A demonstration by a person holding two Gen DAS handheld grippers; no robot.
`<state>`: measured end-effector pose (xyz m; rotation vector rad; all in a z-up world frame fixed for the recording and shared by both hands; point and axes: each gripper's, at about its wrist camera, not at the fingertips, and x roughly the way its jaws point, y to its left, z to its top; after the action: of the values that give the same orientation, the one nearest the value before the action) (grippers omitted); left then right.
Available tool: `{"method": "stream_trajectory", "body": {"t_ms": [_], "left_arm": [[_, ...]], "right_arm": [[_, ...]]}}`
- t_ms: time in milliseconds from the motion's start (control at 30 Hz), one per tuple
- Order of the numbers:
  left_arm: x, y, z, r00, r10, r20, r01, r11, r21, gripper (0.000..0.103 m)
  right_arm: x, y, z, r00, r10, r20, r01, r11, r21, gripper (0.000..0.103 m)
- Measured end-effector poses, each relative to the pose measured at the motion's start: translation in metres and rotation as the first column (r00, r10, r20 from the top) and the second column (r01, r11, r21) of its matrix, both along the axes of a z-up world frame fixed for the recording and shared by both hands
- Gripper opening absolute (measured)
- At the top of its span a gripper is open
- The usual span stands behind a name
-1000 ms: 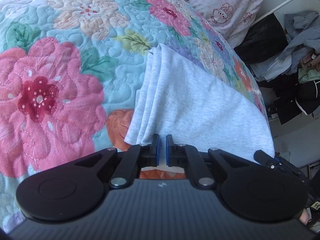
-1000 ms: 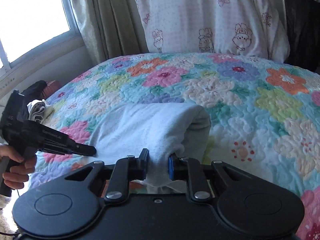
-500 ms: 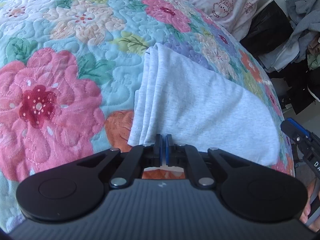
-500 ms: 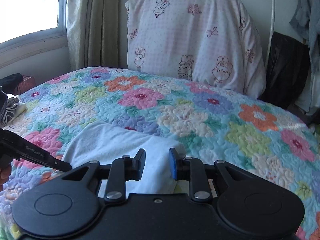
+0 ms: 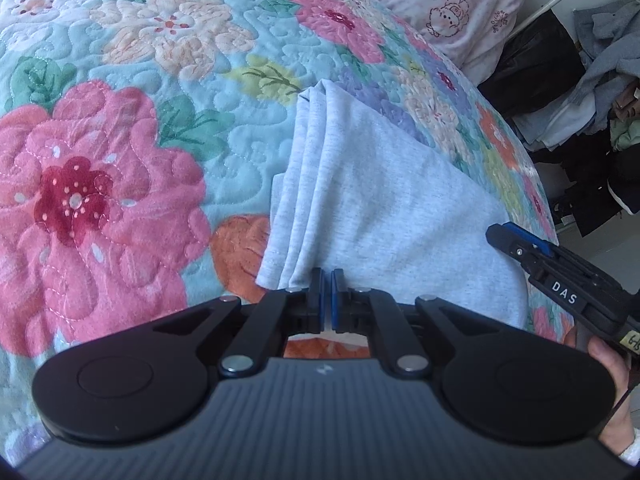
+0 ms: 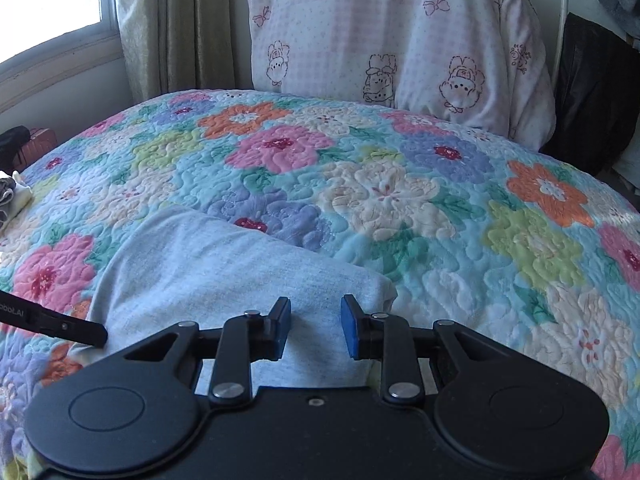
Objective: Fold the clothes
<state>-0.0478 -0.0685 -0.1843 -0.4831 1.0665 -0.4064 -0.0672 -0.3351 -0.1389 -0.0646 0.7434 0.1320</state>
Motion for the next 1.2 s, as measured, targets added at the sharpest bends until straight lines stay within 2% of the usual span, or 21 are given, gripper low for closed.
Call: {"method": "stream_trajectory", "body": {"t_ms": [100, 200, 333, 400, 433, 467, 500, 533, 600, 667, 733, 800, 833, 867, 933, 1000, 1033, 1100, 1133, 1167, 1200], "left_arm": [[0.001, -0.001, 0.000, 1.000, -0.004, -0.002, 0.004, 1.000, -0.002, 0.004], [0.000, -0.002, 0.000, 1.000, -0.007, 0.002, 0.007, 1.000, 0.005, 0.004], [-0.001, 0.004, 0.015, 0.999, -0.031, -0.010, 0.032, 0.999, 0.034, 0.005], [-0.004, 0.015, 0.032, 1.000, -0.029, 0.011, 0.029, 0.999, 0.025, 0.017], [-0.006, 0.023, 0.043, 0.998, -0.018, 0.061, 0.017, 1.000, 0.021, 0.035], [-0.006, 0.027, 0.048, 0.996, -0.013, 0.087, 0.011, 1.000, 0.024, 0.046], [-0.005, 0.030, 0.048, 0.995, -0.017, 0.097, 0.015, 1.000, 0.028, 0.047], [-0.002, 0.031, 0.047, 0.995, -0.024, 0.096, 0.021, 0.999, 0.029, 0.047], [0.003, 0.026, 0.032, 0.997, -0.055, 0.046, 0.054, 0.998, 0.019, 0.047], [0.006, 0.017, 0.013, 0.995, -0.096, -0.010, 0.096, 0.995, 0.021, 0.047], [0.006, 0.006, 0.001, 0.992, -0.123, -0.034, 0.125, 0.991, 0.049, 0.050], [0.007, 0.001, -0.002, 0.992, -0.124, -0.025, 0.125, 0.991, 0.052, 0.055], [0.008, 0.001, -0.003, 0.993, -0.118, -0.024, 0.119, 0.992, 0.031, 0.060], [0.010, 0.001, -0.004, 0.994, -0.111, -0.026, 0.111, 0.994, 0.002, 0.067], [0.015, 0.002, -0.010, 0.995, -0.094, -0.033, 0.092, 0.994, -0.052, 0.072], [0.020, 0.002, -0.015, 0.997, -0.071, -0.027, 0.068, 0.993, -0.092, 0.072], [0.022, 0.002, -0.016, 0.998, -0.060, -0.017, 0.057, 0.992, -0.114, 0.067], [0.025, -0.001, -0.018, 0.998, -0.054, -0.010, 0.052, 0.986, -0.159, 0.043], [0.025, -0.002, -0.019, 0.998, -0.055, -0.008, 0.053, 0.982, -0.183, 0.031], [0.025, -0.004, -0.019, 0.998, -0.055, -0.005, 0.052, 0.978, -0.204, 0.023], [0.024, -0.006, -0.018, 0.999, -0.052, 0.004, 0.052, 0.977, -0.207, 0.022]], "right_arm": [[0.004, -0.013, -0.015, 0.999, -0.020, -0.044, 0.023, 0.998, 0.056, 0.031], [0.003, -0.020, -0.024, 0.998, -0.028, -0.047, 0.033, 0.995, 0.097, 0.031], [0.000, -0.016, -0.017, 0.999, 0.025, -0.035, -0.023, 0.998, 0.053, 0.037], [-0.006, -0.023, -0.005, 0.999, 0.017, -0.050, -0.013, 0.996, 0.088, 0.057], [-0.010, -0.028, -0.001, 0.998, 0.001, -0.058, 0.005, 0.994, 0.108, 0.076], [-0.016, -0.036, 0.002, 0.998, -0.018, -0.059, 0.027, 0.989, 0.148, 0.084], [-0.023, -0.044, 0.005, 0.997, -0.038, -0.062, 0.049, 0.980, 0.191, 0.086], [-0.028, -0.052, 0.005, 0.996, -0.061, -0.073, 0.077, 0.965, 0.251, 0.087], [-0.032, -0.067, -0.009, 0.984, -0.085, -0.155, 0.140, 0.910, 0.391, 0.087], [-0.035, -0.081, -0.023, 0.966, -0.095, -0.240, 0.210, 0.831, 0.515, 0.087], [-0.037, -0.088, -0.038, 0.948, -0.081, -0.307, 0.260, 0.754, 0.604, 0.087], [-0.037, -0.082, -0.049, 0.939, -0.056, -0.339, 0.270, 0.731, 0.627, 0.088], [-0.036, -0.079, -0.053, 0.935, -0.045, -0.352, 0.274, 0.722, 0.635, 0.089], [-0.035, -0.073, -0.055, 0.936, -0.042, -0.348, 0.268, 0.729, 0.631, 0.093], [-0.033, -0.063, -0.057, 0.939, -0.037, -0.341, 0.255, 0.741, 0.622, 0.096], [-0.026, -0.052, -0.057, 0.942, -0.028, -0.333, 0.242, 0.745, 0.621, 0.096], [-0.022, -0.047, -0.056, 0.945, -0.025, -0.325, 0.229, 0.760, 0.608, 0.096], [-0.015, -0.036, -0.054, 0.951, -0.019, -0.308, 0.203, 0.790, 0.578, 0.089], [-0.013, -0.031, -0.051, 0.956, -0.019, -0.291, 0.185, 0.811, 0.555, 0.079], [-0.012, -0.027, -0.049, 0.961, -0.019, -0.274, 0.168, 0.830, 0.531, 0.068], [-0.010, -0.023, -0.046, 0.966, -0.018, -0.257, 0.151, 0.847, 0.509, 0.062]]}}
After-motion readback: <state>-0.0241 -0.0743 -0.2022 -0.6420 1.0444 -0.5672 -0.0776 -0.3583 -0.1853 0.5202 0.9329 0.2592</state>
